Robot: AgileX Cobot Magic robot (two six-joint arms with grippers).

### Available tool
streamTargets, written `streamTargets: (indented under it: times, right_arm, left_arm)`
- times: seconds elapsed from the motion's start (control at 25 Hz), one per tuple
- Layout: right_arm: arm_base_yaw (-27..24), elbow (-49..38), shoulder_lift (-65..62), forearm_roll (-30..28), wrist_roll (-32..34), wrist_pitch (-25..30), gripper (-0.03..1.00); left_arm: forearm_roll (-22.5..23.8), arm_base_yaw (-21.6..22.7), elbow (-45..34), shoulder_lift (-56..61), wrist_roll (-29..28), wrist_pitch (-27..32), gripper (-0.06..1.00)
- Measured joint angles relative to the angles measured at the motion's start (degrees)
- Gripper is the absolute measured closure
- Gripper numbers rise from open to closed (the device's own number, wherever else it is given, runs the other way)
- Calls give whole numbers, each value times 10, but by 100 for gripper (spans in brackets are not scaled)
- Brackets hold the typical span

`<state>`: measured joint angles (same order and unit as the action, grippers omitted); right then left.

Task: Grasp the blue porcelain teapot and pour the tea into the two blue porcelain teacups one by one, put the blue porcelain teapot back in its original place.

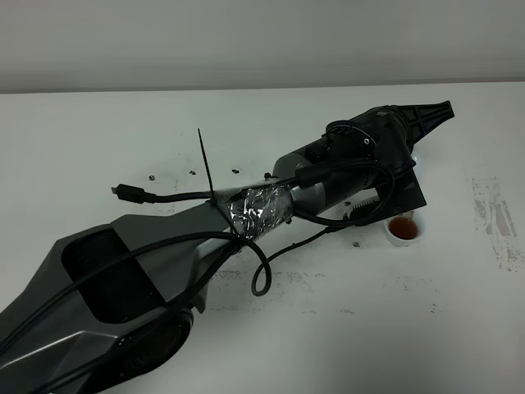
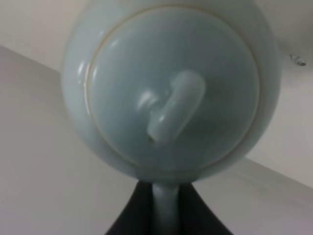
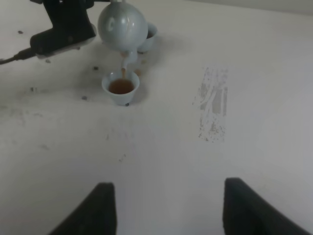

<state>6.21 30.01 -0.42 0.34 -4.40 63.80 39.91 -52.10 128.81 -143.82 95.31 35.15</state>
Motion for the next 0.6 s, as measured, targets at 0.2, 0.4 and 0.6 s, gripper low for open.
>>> streamTargets:
  times: [0.2,0.4,0.6]
  right_arm:
    - [0,0,0,0,0,0,50]
    - [0,0,0,0,0,0,50]
    - [0,0,0,0,0,0,50]
  left_arm:
    - [0,0,0,0,-1,1,88]
    - [0,0,0,0,-15,4,88]
    - [-42,3,0,0,-46,6,88]
